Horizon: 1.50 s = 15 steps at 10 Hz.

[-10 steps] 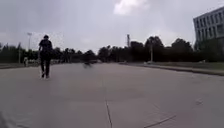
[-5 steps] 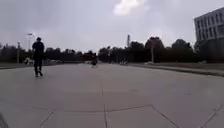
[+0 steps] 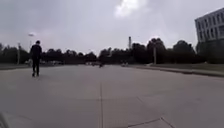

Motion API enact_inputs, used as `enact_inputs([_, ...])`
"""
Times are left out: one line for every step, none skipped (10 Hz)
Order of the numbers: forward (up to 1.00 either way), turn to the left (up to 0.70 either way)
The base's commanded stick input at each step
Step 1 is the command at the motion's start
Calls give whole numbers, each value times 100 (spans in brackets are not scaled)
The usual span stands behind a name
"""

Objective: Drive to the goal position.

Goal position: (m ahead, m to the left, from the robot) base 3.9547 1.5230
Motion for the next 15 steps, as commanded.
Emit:
enact_inputs([70,0])
enact_inputs([70,0])
enact_inputs([70,0])
enact_inputs([70,0])
enact_inputs([70,0])
enact_inputs([70,0])
enact_inputs([70,0])
enact_inputs([70,0])
enact_inputs([70,0])
enact_inputs([70,0])
enact_inputs([70,0])
enact_inputs([70,0])
enact_inputs([70,0])
enact_inputs([70,0])
enact_inputs([70,0])
